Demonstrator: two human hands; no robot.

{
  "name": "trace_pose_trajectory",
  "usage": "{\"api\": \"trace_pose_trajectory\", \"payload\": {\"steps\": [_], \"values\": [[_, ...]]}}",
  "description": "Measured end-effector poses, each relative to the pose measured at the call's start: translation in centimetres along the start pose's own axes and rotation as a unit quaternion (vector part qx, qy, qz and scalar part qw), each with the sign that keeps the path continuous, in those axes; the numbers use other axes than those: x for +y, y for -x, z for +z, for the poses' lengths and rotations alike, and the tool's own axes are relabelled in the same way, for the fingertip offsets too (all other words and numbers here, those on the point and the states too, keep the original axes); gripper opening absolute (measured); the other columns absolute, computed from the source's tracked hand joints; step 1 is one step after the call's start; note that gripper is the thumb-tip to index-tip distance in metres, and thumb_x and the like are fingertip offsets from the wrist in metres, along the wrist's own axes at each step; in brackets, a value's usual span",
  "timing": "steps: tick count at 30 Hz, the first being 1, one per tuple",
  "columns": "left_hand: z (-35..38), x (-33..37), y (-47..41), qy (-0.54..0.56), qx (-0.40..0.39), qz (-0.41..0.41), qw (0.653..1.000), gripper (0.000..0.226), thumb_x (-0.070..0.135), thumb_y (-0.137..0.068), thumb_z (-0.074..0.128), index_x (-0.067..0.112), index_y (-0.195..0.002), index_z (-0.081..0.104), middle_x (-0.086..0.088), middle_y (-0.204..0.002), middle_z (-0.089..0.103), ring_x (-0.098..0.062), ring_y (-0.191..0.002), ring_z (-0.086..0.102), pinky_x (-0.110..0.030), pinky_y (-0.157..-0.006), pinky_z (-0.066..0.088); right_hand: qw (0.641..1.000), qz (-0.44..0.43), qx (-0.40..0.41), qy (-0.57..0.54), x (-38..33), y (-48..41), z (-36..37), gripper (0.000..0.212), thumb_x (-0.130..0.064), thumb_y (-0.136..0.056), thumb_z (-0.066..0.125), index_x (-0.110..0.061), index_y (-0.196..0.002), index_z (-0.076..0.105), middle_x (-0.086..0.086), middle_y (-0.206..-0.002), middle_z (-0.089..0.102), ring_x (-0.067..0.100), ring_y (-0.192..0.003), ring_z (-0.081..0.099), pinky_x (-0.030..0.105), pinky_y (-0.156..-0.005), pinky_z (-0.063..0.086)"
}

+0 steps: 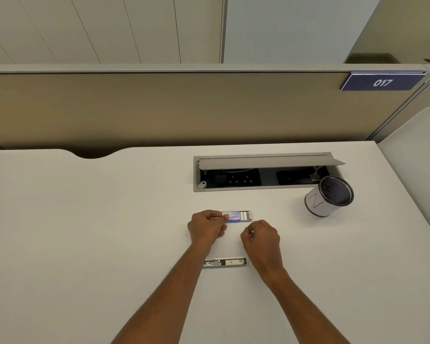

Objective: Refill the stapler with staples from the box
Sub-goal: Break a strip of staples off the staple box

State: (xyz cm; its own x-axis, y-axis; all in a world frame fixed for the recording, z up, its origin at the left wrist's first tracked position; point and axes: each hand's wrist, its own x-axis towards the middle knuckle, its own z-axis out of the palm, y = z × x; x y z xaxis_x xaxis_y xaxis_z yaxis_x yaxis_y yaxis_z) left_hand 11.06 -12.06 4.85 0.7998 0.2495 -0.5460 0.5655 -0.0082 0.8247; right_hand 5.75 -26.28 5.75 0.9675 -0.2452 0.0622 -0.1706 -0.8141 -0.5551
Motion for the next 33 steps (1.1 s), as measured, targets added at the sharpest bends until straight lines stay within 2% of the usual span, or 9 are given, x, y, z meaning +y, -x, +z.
{"api": "trace_pose_trajectory", "payload": {"steps": [3,6,8,12,14,18,21,25,33], "values": [[0.0,0.1,0.0,-0.004,-0.001,-0.001,1.0,0.016,0.018,-0.077,0.092,0.018,-0.079,0.076,0.0,-0.068,0.078,-0.011,-0.052,0.074,-0.022,-0.048,0.059,0.999,-0.015,-0.002,0.032,-0.4,0.6,0.5,0.014,-0.004,-0.09,0.063,-0.001,-0.077,0.067,0.013,-0.08,0.067,0.027,-0.068,0.063,0.027,-0.061,0.04],[0.1,0.1,0.1,-0.006,0.0,0.003,1.0,0.017,0.018,-0.078,0.092,0.019,-0.079,0.075,0.0,-0.069,0.077,-0.009,-0.051,0.074,-0.021,-0.048,0.059,0.999,-0.032,-0.003,0.044,-1.0,0.9,0.4,0.014,0.004,-0.086,0.067,0.002,-0.072,0.065,0.017,-0.075,0.065,0.031,-0.063,0.063,0.036,-0.056,0.05],[0.1,0.1,0.2,-0.009,0.001,0.007,1.0,0.016,0.019,-0.078,0.092,0.019,-0.081,0.075,0.0,-0.069,0.077,-0.008,-0.049,0.073,-0.019,-0.047,0.057,0.998,-0.04,-0.003,0.047,-1.1,0.9,0.4,0.016,0.008,-0.081,0.071,0.003,-0.069,0.063,0.017,-0.071,0.064,0.031,-0.058,0.063,0.033,-0.052,0.049],[0.0,0.1,0.3,0.0,0.0,0.005,1.0,0.017,0.02,-0.077,0.092,0.017,-0.084,0.077,-0.002,-0.072,0.079,-0.008,-0.051,0.073,-0.02,-0.048,0.058,1.0,0.017,-0.013,0.009,-0.4,0.3,0.5,0.013,-0.007,-0.09,0.068,0.0,-0.078,0.068,0.012,-0.082,0.067,0.028,-0.072,0.063,0.027,-0.064,0.041],[0.0,0.1,0.2,0.008,-0.002,-0.002,1.0,0.017,0.02,-0.076,0.093,0.015,-0.084,0.078,-0.004,-0.073,0.079,-0.01,-0.053,0.074,-0.022,-0.05,0.06,0.996,0.075,-0.015,-0.043,0.2,-0.5,0.0,0.019,-0.016,-0.088,0.07,-0.004,-0.074,0.072,0.007,-0.078,0.07,0.026,-0.074,0.065,0.029,-0.068,0.046],[-0.2,-0.2,0.2,0.03,0.009,-0.006,0.999,0.013,0.017,-0.08,0.09,0.009,-0.083,0.081,-0.01,-0.071,0.079,-0.011,-0.052,0.072,-0.024,-0.052,0.061,0.973,0.174,-0.001,-0.149,1.4,-2.9,-1.7,0.017,-0.02,-0.086,0.072,-0.014,-0.071,0.076,-0.006,-0.064,0.069,0.021,-0.074,0.07,0.021,-0.065,0.042],[-0.3,-0.6,0.4,0.047,0.039,0.0,0.998,0.001,0.008,-0.085,0.083,0.009,-0.085,0.082,-0.009,-0.067,0.078,-0.011,-0.05,0.071,-0.022,-0.051,0.061,0.969,0.181,-0.017,-0.168,2.1,-4.5,-2.3,0.01,-0.015,-0.086,0.071,-0.016,-0.079,0.079,-0.001,-0.074,0.076,0.021,-0.077,0.072,0.026,-0.076,0.053],[-0.2,-0.6,0.7,0.042,0.044,0.016,0.998,0.004,0.008,-0.087,0.082,0.01,-0.09,0.083,-0.005,-0.067,0.077,-0.01,-0.05,0.07,-0.02,-0.052,0.06,0.96,0.183,-0.052,-0.207,2.0,-5.5,-2.0,0.007,-0.012,-0.085,0.074,-0.014,-0.086,0.081,0.006,-0.076,0.078,0.024,-0.073,0.075,0.043,-0.086,0.062],[0.4,-0.7,0.4,-0.034,0.046,0.071,0.996,0.016,0.009,-0.093,0.075,0.003,-0.106,0.081,-0.013,-0.076,0.077,-0.017,-0.054,0.068,-0.032,-0.067,0.066,0.951,0.206,-0.05,-0.226,1.0,-5.9,-0.7,0.011,-0.006,-0.084,0.075,-0.013,-0.079,0.082,-0.003,-0.065,0.074,0.017,-0.062,0.074,0.04,-0.084,0.064]]}}
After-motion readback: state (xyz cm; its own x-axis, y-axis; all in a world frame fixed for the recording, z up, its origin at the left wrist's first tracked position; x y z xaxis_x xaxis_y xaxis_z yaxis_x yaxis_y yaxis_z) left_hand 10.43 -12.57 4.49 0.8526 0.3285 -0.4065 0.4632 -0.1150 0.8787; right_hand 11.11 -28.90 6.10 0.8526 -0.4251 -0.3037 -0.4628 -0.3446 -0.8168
